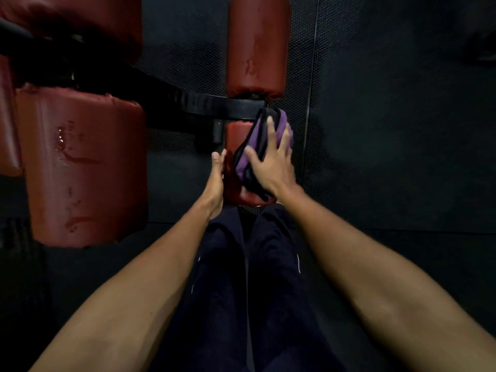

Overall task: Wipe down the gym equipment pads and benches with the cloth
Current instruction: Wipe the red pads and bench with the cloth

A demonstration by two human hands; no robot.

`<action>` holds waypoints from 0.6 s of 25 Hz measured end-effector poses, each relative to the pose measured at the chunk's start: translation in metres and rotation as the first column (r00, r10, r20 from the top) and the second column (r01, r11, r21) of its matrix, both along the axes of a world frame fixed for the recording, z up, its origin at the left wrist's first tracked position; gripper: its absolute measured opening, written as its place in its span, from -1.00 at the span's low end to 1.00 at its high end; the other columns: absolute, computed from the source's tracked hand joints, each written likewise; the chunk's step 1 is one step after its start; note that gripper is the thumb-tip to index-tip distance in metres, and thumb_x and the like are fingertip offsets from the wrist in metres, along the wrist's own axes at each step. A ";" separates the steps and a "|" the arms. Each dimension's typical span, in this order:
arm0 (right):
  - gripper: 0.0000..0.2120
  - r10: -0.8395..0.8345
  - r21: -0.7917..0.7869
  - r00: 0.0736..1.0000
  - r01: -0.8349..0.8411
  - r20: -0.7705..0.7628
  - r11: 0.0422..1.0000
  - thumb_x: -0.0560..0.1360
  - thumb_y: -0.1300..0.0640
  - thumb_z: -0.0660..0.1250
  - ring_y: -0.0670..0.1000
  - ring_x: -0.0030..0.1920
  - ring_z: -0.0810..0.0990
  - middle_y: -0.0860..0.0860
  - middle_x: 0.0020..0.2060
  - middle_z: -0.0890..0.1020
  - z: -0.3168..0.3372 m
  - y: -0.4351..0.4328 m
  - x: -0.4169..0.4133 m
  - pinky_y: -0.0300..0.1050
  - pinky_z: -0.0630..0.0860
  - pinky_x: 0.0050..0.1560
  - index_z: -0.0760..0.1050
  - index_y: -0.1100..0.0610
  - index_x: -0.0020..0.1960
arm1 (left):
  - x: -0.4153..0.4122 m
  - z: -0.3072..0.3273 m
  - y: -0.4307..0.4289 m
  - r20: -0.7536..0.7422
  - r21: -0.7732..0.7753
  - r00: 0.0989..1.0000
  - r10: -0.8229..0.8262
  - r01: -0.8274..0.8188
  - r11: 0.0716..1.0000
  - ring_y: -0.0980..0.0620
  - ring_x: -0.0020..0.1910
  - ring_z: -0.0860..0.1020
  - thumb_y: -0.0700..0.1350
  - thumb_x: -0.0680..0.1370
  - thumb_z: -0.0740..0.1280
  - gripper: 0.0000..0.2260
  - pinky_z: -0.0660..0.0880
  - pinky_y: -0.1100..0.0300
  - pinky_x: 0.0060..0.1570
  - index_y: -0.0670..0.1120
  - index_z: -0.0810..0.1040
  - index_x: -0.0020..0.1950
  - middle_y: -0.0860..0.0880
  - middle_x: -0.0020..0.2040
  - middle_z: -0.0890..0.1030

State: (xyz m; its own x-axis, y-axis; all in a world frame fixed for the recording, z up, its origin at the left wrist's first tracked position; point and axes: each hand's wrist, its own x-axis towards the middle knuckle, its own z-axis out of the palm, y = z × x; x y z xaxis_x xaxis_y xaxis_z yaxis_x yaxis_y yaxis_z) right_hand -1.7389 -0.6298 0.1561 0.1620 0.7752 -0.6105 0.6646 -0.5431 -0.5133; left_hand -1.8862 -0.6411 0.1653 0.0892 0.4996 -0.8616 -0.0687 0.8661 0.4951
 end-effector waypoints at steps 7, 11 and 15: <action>-0.38 0.316 0.236 0.929 -0.357 0.194 0.904 0.63 -0.08 0.20 0.29 0.59 -0.36 0.15 0.66 -0.09 -0.014 -0.105 -0.026 0.54 0.00 0.49 0.09 -0.14 0.65 | -0.020 -0.138 -0.046 -0.120 -0.030 0.992 -0.045 0.042 0.999 0.05 0.63 0.05 0.69 0.35 -0.05 -0.35 -0.05 -0.17 0.56 0.58 0.23 0.41 0.08 0.64 0.15; -0.34 0.393 0.211 0.882 -0.449 0.260 0.868 0.58 -0.11 0.27 0.42 0.59 -0.24 -0.04 0.67 -0.13 -0.011 -0.033 -0.024 0.63 0.02 0.42 0.11 -0.28 0.62 | -0.015 -0.151 -0.057 -0.198 -0.096 0.980 -0.025 0.006 0.995 0.15 0.58 0.18 0.73 0.26 0.03 -0.21 0.12 -0.09 0.53 0.48 0.34 0.42 0.19 0.58 0.29; -0.14 0.011 0.087 1.000 -0.011 -0.005 0.996 0.51 -0.30 0.34 0.36 0.61 -0.21 -0.11 0.61 -0.35 -0.006 0.005 -0.010 0.47 0.07 0.51 -0.12 -0.34 0.62 | -0.022 -0.105 -0.035 -0.243 -0.126 0.970 0.006 -0.038 0.991 0.07 0.55 0.28 0.73 0.27 -0.01 -0.25 0.18 -0.13 0.52 0.49 0.40 0.36 0.11 0.55 0.36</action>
State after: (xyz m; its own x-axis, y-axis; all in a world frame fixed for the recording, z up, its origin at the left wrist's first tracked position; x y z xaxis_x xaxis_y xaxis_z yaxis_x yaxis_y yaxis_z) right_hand -1.7493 -0.6252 0.1496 0.1500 0.8272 -0.5416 0.6676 -0.4888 -0.5616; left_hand -1.9082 -0.6758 0.0598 -0.1394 0.3824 -0.9134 0.0192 0.9233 0.3837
